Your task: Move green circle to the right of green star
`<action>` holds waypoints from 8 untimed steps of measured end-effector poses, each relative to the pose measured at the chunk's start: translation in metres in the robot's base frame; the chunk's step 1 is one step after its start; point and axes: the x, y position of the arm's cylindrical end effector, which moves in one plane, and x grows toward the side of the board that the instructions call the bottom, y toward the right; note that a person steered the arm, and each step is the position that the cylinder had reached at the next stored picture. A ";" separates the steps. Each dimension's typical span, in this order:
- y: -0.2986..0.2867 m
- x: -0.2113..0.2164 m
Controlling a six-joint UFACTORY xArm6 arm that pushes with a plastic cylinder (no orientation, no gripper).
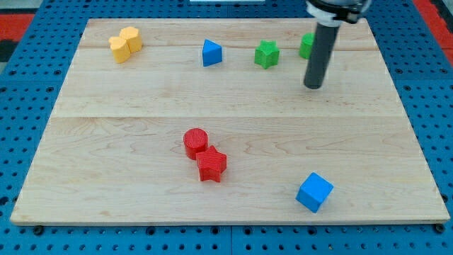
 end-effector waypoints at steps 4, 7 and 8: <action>0.053 -0.177; -0.047 -0.119; -0.038 -0.096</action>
